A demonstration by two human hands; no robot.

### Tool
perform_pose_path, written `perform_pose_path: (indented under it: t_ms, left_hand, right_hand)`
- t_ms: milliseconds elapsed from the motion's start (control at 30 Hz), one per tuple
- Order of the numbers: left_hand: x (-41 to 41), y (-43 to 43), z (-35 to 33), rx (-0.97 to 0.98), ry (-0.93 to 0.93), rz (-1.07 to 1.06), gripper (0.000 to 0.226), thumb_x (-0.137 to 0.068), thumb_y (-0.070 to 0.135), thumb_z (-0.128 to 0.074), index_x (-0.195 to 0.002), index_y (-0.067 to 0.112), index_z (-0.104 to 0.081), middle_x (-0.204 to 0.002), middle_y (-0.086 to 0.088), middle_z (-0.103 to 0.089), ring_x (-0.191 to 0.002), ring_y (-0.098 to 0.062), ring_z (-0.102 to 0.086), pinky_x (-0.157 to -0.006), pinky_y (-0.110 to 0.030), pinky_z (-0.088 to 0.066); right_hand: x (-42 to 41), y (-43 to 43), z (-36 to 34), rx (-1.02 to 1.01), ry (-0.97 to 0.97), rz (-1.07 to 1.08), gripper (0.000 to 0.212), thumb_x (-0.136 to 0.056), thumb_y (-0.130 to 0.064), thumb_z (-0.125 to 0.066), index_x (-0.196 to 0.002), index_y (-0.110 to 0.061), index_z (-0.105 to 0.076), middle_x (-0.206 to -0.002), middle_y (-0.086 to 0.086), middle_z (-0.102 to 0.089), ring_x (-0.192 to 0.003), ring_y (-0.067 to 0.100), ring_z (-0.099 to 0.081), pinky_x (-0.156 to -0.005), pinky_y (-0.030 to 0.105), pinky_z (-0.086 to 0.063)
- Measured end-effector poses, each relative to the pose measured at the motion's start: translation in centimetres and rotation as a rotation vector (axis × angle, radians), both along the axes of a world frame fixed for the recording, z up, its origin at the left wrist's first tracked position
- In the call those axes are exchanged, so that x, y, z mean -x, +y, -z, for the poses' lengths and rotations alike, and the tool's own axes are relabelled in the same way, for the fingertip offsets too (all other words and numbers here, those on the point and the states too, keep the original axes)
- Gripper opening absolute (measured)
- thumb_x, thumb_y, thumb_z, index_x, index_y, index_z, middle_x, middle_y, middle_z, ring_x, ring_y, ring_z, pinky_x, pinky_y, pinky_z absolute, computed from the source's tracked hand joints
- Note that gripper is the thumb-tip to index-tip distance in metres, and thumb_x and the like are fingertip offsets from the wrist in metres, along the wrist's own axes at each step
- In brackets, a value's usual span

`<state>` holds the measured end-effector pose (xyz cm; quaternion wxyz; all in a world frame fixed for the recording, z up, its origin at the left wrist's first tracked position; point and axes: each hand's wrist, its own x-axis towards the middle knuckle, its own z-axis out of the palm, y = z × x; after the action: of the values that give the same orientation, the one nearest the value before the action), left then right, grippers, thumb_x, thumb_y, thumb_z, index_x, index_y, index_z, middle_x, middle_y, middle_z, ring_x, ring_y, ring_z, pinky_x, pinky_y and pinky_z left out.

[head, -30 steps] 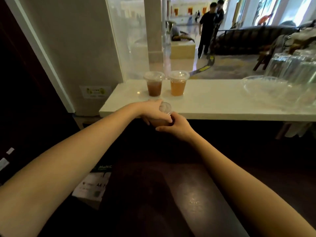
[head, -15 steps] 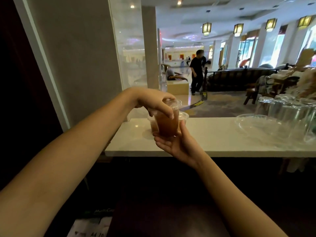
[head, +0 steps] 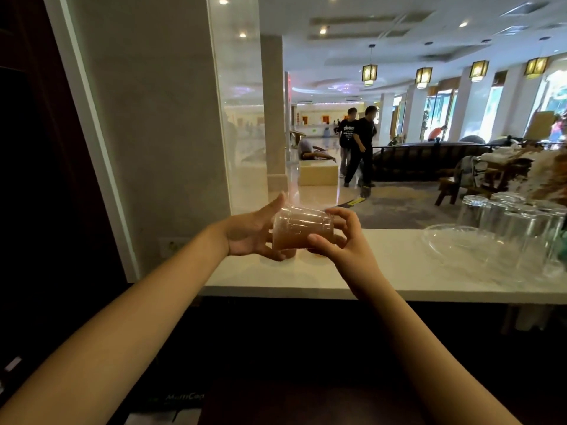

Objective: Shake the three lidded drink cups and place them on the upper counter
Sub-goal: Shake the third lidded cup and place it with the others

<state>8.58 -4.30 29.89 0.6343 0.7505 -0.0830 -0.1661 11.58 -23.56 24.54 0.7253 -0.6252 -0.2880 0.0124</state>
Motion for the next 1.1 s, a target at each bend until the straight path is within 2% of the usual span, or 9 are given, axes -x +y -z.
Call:
perform_pose_path:
  t_ms: [133,300,400,500,633,767,867,967,1100]
  left_hand:
    - [-0.1,-0.6,1.5,0.18,0.052,-0.078,0.063,-0.049,0.046,-0.08,-0.107,0.032,-0.06,-0.116,-0.011,-0.053,-0.109,-0.032,-0.046,-0.078,-0.034,-0.049]
    - [-0.3,-1.3,3.0,0.198,-0.102,-0.229,0.069,-0.056,0.034,-0.069,-0.117,0.034,-0.038,-0.12,-0.008,-0.043,-0.104,-0.031,-0.049,-0.064,-0.025,-0.051]
    - [0.1,-1.8,3.7,0.086,-0.305,-0.243,0.059,-0.071,0.029,-0.065,-0.12,0.033,-0.032,-0.119,-0.004,-0.041,-0.1,-0.027,-0.051,-0.058,-0.019,-0.05]
    - [0.2,-2.0,4.2,-0.133,-0.545,-0.273,0.059,-0.083,0.009,-0.064,-0.121,0.033,-0.025,-0.117,0.005,-0.036,-0.098,-0.018,-0.051,-0.065,-0.022,-0.057]
    - [0.0,-2.1,5.0,-0.322,-0.69,-0.259,0.073,-0.073,0.018,-0.074,-0.121,0.041,-0.024,-0.138,-0.001,-0.025,-0.122,-0.019,-0.038,-0.076,-0.01,-0.052]
    - [-0.4,-1.7,4.7,-0.178,-0.542,-0.2,0.094,-0.069,0.05,-0.072,-0.135,0.047,-0.006,-0.138,0.007,-0.025,-0.119,-0.013,-0.042,-0.075,-0.009,-0.05]
    - [-1.1,-1.3,4.1,0.006,-0.297,-0.193,0.114,-0.048,0.082,-0.058,-0.142,0.039,-0.009,-0.136,0.006,-0.036,-0.118,-0.019,-0.049,-0.08,-0.022,-0.055]
    - [-1.6,-0.8,4.1,0.199,-0.021,-0.125,0.097,-0.06,0.07,-0.059,-0.141,0.026,-0.029,-0.12,-0.002,-0.055,-0.106,-0.025,-0.056,-0.079,-0.043,-0.055]
    - [-2.1,-0.9,4.9,0.244,0.048,-0.047,0.103,-0.039,0.054,-0.084,-0.131,0.027,-0.044,-0.121,-0.012,-0.051,-0.105,-0.029,-0.053,-0.069,-0.037,-0.057]
  right_hand:
    - [-0.5,-0.1,-0.6,0.173,-0.174,0.019,0.055,-0.076,-0.012,-0.074,-0.11,-0.042,-0.042,-0.122,-0.004,-0.047,-0.102,0.017,-0.058,-0.084,0.035,-0.057]
    - [-1.0,-0.3,-0.4,0.167,-0.057,-0.09,0.064,-0.078,-0.003,-0.07,-0.127,-0.029,-0.039,-0.118,-0.013,-0.049,-0.101,0.011,-0.059,-0.079,0.023,-0.057]
    - [-1.5,-0.3,-0.1,0.078,0.155,-0.211,0.049,-0.088,-0.019,-0.061,-0.133,-0.021,-0.041,-0.124,0.003,-0.057,-0.106,0.017,-0.063,-0.088,0.03,-0.055]
    - [-1.7,0.2,-0.3,0.133,0.309,-0.25,0.045,-0.094,-0.046,-0.044,-0.129,-0.019,-0.047,-0.122,0.014,-0.061,-0.102,0.024,-0.067,-0.081,0.032,-0.057]
    - [-1.9,0.7,-0.2,0.09,0.319,-0.214,0.042,-0.093,-0.037,-0.051,-0.126,-0.012,-0.048,-0.119,0.015,-0.061,-0.104,0.028,-0.066,-0.08,0.037,-0.059]
    - [-1.9,0.4,0.4,0.049,0.288,-0.179,0.04,-0.089,-0.026,-0.06,-0.125,-0.012,-0.05,-0.122,0.015,-0.058,-0.105,0.03,-0.064,-0.077,0.036,-0.059]
    - [-1.8,0.2,0.8,0.049,0.233,-0.158,0.042,-0.085,-0.015,-0.064,-0.125,-0.013,-0.049,-0.118,0.011,-0.057,-0.105,0.026,-0.062,-0.082,0.037,-0.059]
    - [-1.8,0.0,0.7,0.078,0.132,-0.119,0.044,-0.081,-0.01,-0.069,-0.119,-0.022,-0.05,-0.119,0.006,-0.054,-0.105,0.021,-0.06,-0.082,0.031,-0.057]
    - [-2.2,-0.3,0.6,0.103,0.052,-0.119,0.05,-0.077,-0.005,-0.072,-0.112,-0.035,-0.051,-0.126,0.005,-0.049,-0.112,0.023,-0.057,-0.085,0.031,-0.056]
